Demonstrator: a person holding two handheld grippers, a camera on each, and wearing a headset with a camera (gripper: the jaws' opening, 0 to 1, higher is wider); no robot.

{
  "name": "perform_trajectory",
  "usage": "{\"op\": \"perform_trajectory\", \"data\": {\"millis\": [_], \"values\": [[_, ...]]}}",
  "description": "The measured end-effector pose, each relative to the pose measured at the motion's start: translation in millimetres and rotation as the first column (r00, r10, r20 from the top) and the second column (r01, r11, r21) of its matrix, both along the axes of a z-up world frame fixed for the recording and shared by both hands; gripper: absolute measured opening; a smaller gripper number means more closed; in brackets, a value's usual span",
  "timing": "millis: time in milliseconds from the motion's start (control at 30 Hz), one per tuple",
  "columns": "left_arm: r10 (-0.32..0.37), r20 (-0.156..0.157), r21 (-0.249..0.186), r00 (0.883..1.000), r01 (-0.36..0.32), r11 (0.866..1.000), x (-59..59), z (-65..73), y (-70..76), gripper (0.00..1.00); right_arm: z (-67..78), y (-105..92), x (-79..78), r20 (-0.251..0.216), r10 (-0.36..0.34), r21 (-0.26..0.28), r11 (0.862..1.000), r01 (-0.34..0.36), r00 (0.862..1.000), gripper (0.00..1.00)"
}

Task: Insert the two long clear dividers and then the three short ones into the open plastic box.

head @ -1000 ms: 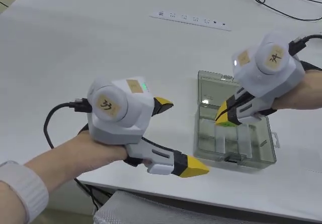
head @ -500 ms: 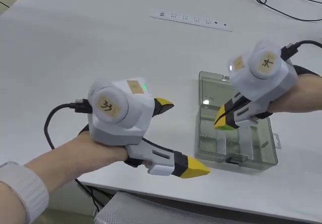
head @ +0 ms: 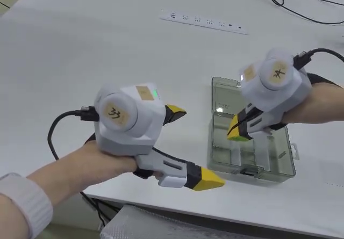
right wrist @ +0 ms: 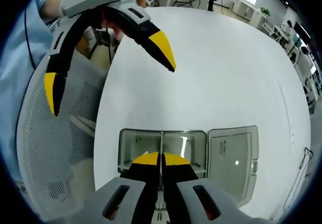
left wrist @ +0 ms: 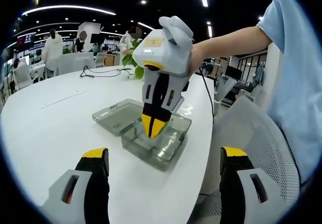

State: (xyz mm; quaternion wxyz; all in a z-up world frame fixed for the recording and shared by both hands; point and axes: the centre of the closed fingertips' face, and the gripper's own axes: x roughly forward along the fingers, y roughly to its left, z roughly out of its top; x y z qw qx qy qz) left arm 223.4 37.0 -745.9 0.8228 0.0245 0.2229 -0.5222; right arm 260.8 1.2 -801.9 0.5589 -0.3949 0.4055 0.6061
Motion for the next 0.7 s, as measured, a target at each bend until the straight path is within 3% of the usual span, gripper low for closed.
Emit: {"op": "perform_trajectory", "data": {"millis": [467, 700], "values": [[0.006, 0.008, -0.006, 1.0, -0.005, 1.0, -0.3, 2.4, -0.4, 0.93, 1.9, 0.6, -2.3, 0.013, 0.012, -0.009, 1.0, -0.012, 1.0, 0.03], [0.006, 0.008, -0.004, 1.0, -0.006, 1.0, -1.5, 2.5, 1.4, 0.93, 1.0, 1.3, -4.9, 0.032, 0.05, -0.009, 0.999, -0.049, 0.998, 0.05]]}}
